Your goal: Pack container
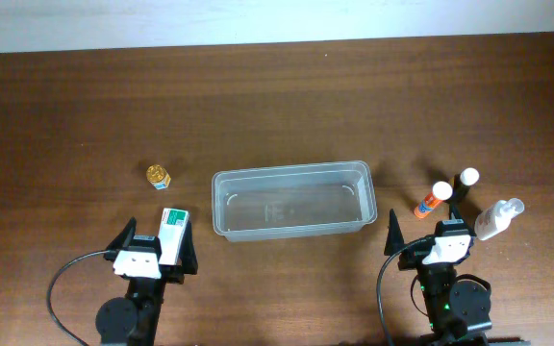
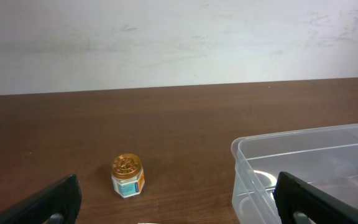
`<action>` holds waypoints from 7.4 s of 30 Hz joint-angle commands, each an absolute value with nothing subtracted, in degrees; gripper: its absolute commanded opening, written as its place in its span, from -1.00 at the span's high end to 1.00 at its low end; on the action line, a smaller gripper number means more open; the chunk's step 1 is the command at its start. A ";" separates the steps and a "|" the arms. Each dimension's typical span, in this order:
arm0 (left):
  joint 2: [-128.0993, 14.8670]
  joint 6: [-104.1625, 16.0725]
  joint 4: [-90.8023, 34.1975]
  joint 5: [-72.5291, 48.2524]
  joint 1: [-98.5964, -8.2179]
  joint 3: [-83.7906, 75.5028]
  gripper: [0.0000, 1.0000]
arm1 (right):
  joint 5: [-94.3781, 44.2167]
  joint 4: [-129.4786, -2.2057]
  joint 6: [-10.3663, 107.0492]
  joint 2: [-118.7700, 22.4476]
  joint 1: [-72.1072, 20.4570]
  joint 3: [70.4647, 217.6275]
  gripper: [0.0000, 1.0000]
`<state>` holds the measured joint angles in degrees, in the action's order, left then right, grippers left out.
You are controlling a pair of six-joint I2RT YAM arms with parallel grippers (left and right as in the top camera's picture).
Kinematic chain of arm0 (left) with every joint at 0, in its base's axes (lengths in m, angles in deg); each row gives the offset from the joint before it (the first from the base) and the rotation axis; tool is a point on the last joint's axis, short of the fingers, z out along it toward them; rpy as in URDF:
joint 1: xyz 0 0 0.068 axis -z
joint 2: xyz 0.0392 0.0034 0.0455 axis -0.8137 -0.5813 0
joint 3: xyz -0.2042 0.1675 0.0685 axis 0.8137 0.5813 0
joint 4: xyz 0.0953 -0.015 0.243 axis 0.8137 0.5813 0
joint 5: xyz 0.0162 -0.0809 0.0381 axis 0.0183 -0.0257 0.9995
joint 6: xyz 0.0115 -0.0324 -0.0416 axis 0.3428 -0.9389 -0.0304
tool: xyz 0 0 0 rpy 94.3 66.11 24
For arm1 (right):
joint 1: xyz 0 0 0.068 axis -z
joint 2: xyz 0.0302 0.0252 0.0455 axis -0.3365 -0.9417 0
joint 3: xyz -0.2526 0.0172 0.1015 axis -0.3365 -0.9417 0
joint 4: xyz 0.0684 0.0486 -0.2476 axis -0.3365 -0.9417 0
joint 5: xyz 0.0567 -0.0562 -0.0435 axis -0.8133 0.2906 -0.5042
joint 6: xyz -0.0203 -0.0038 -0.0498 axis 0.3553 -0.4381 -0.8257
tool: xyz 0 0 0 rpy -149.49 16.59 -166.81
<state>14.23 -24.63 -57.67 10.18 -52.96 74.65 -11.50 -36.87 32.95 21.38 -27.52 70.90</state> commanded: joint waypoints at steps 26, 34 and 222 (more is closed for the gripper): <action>14.41 -24.95 -57.12 10.55 -52.74 74.61 -0.99 | -11.21 -37.13 33.15 21.55 -27.08 70.49 -0.97; 14.41 -24.95 -57.12 10.57 -52.74 74.61 -0.99 | -11.21 -37.11 33.15 21.55 -27.08 70.49 -0.97; -51.01 -30.31 1.63 13.32 -52.74 8.60 -0.99 | -18.29 -107.38 42.81 -92.74 -1.79 164.67 -0.39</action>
